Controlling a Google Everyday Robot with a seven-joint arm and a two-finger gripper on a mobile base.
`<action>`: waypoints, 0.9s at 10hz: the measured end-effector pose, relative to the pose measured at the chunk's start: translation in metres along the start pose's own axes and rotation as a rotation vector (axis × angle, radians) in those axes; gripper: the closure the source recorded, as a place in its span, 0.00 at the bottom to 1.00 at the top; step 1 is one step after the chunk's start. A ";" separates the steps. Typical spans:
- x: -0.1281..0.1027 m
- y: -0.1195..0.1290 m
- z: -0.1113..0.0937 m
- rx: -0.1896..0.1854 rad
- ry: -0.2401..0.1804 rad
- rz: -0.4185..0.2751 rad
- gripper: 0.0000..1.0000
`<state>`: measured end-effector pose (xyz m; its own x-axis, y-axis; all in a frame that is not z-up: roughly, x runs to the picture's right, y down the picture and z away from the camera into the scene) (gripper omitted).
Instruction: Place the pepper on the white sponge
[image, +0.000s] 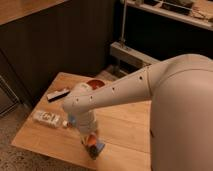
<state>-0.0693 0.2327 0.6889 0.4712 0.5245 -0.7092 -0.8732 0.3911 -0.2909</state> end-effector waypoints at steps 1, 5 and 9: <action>0.002 0.000 0.004 0.004 0.012 -0.003 1.00; 0.007 0.004 0.024 0.022 0.078 -0.036 1.00; 0.007 0.005 0.033 0.027 0.112 -0.046 1.00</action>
<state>-0.0668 0.2633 0.7036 0.4926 0.4184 -0.7631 -0.8465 0.4338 -0.3085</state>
